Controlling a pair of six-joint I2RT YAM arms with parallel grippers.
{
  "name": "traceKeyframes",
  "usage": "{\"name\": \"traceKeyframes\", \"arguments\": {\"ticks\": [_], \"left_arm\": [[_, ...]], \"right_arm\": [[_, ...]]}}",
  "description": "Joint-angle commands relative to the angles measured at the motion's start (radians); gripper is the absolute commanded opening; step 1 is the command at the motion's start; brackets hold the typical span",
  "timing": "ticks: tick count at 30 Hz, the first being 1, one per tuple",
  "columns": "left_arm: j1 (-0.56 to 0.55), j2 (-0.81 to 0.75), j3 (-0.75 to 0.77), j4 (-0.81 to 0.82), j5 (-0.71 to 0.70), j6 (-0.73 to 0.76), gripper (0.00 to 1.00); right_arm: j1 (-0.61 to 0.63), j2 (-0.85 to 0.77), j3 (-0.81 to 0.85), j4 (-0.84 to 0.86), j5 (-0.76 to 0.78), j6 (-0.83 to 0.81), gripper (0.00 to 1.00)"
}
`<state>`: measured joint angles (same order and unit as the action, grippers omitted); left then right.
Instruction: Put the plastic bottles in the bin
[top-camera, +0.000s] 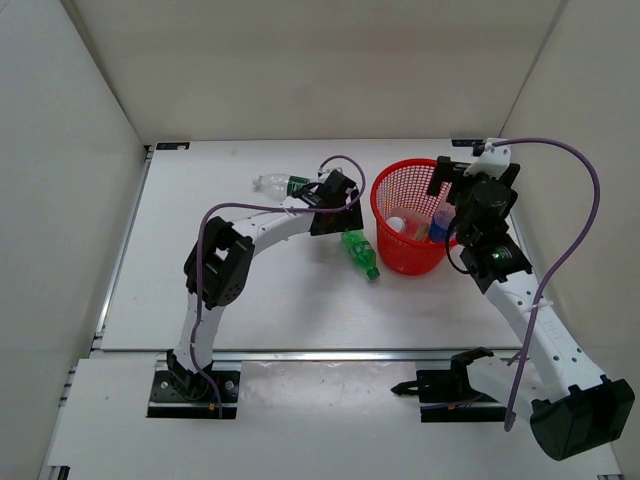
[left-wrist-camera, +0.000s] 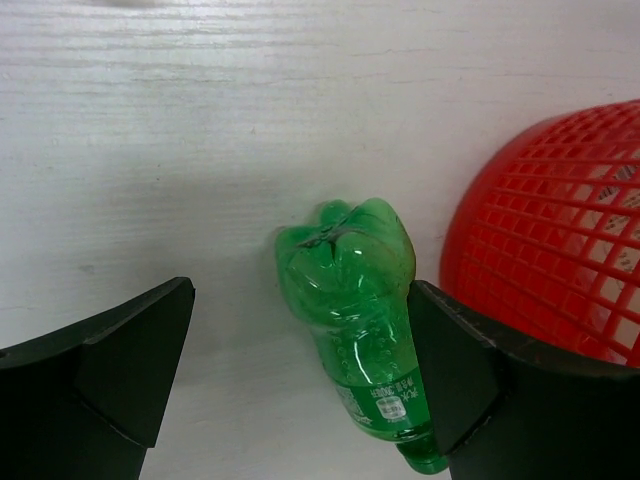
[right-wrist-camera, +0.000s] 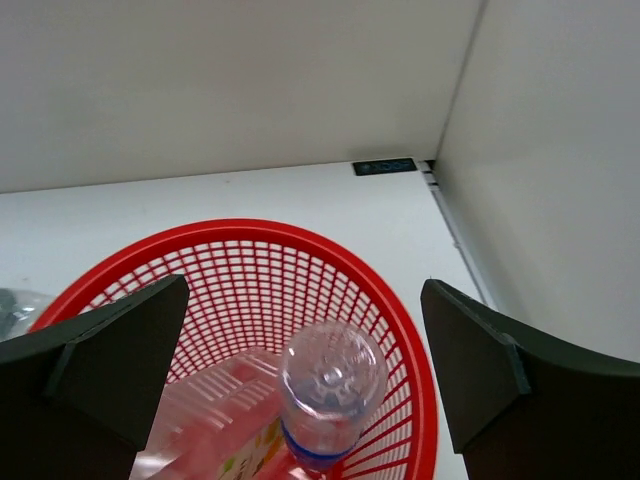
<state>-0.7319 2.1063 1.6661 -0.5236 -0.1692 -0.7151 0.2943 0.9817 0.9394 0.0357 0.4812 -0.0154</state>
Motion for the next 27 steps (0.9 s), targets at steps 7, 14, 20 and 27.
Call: {"name": "traceKeyframes", "arguments": {"ticks": [7,14,20,27], "left_arm": [[-0.058,0.072,0.08,-0.01,0.016,-0.038,0.99],[-0.063,0.086,0.057,-0.026,0.002,-0.055,0.83],[-0.015,-0.023,-0.012,-0.015,-0.044,-0.057,0.43],[0.086,-0.334,-0.037,0.049,-0.093,0.054,0.32]], "right_arm": [[-0.066,-0.09,0.003,0.012,-0.142,0.094,0.99],[-0.102,-0.179,-0.02,-0.034,-0.101,0.098,0.99],[-0.089,-0.25,-0.045,-0.033,-0.03,0.065,0.99],[-0.075,-0.354,-0.1,-0.181,0.149,0.069,0.99]]}}
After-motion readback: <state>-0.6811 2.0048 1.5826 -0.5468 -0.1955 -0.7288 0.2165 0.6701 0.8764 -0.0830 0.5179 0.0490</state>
